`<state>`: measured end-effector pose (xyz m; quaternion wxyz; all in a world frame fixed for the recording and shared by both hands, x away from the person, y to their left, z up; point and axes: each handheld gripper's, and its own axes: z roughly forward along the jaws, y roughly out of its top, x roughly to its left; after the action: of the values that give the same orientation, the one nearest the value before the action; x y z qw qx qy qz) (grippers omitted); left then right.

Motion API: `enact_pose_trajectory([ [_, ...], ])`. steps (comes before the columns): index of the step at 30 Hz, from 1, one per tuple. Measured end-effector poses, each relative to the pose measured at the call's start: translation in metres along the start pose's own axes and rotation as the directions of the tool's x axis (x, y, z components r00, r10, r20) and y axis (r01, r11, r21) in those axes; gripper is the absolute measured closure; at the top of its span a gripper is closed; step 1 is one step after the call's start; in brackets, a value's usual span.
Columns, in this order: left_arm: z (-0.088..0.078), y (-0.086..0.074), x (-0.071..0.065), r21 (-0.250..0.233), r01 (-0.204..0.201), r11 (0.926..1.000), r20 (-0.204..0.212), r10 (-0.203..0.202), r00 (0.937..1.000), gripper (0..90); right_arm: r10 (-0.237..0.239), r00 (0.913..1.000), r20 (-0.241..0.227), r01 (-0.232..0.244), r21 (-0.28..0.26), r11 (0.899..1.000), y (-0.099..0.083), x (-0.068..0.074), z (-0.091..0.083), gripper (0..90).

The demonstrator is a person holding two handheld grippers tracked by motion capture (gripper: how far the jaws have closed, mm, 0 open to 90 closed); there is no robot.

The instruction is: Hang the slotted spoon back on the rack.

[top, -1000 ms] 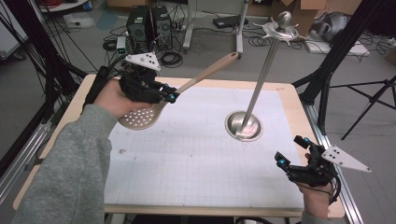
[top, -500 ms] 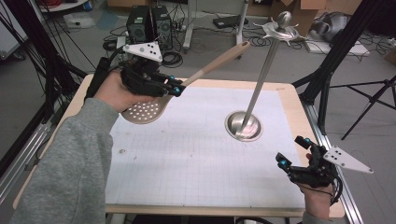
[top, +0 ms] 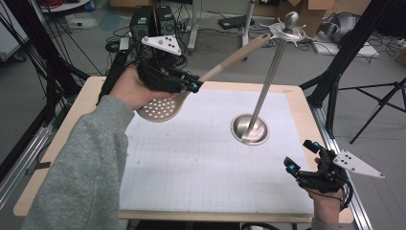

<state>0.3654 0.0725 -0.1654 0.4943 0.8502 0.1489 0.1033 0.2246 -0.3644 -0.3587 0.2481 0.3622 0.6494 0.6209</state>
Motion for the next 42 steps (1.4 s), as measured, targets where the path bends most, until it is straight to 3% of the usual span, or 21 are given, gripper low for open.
enact_pose_trajectory([
  [25,0.024,-0.002,0.009,-0.012,0.056,0.9983,0.022,-0.056,0.9982,78.1,0.008,0.9999,0.012,-0.008,-0.012,1.0,0.0,-0.004,-0.007,0.9],
  [42,0.049,-0.008,0.009,0.025,0.062,0.9978,0.028,-0.062,0.9977,78.2,0.009,0.9999,0.01,-0.008,-0.011,1.0,0.0,-0.004,-0.007,0.9],
])
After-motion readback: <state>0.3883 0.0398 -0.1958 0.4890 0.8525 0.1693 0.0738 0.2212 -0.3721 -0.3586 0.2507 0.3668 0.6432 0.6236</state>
